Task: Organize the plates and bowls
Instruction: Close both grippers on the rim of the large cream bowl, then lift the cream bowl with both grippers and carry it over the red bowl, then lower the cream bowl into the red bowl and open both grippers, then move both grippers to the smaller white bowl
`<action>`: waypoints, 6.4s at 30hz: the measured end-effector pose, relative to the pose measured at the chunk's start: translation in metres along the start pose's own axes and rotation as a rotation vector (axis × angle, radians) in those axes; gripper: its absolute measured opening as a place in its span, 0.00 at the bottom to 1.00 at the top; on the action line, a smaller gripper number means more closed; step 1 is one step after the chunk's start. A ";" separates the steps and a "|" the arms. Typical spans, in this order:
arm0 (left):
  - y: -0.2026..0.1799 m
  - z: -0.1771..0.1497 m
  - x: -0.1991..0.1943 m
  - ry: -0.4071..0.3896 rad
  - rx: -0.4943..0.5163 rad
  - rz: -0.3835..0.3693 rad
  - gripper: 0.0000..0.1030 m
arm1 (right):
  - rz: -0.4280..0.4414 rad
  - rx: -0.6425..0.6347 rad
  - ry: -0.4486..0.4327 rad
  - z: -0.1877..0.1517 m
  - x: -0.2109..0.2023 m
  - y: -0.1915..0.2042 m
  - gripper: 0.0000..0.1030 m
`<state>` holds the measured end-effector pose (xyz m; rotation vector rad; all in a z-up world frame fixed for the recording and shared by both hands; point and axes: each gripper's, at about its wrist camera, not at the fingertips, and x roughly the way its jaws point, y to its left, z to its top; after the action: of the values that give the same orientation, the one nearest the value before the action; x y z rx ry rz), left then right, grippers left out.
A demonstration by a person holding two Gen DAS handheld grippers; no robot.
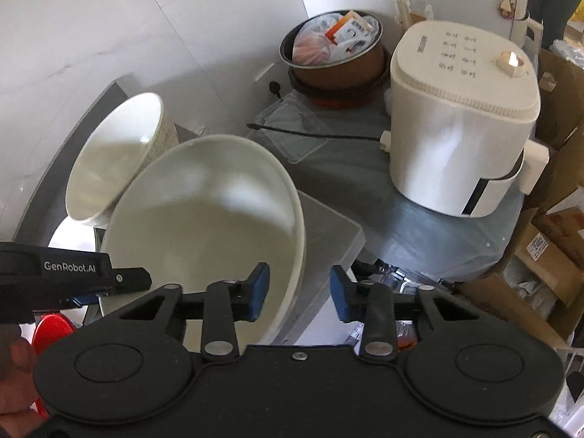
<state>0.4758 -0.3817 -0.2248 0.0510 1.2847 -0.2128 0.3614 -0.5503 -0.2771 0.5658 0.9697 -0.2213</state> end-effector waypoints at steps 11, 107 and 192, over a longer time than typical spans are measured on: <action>0.000 0.001 0.005 0.047 -0.015 -0.033 0.17 | 0.054 0.040 0.015 -0.007 0.001 -0.003 0.14; 0.138 -0.113 -0.098 -0.041 -0.413 0.019 0.06 | 0.156 -0.493 0.083 -0.068 -0.067 0.128 0.27; 0.053 0.049 -0.064 -0.147 -0.207 0.069 0.74 | 0.284 -0.051 -0.013 0.067 -0.010 0.060 0.68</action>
<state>0.5150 -0.3296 -0.1535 -0.0955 1.1505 -0.0225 0.4290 -0.5377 -0.2180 0.6468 0.8684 0.0532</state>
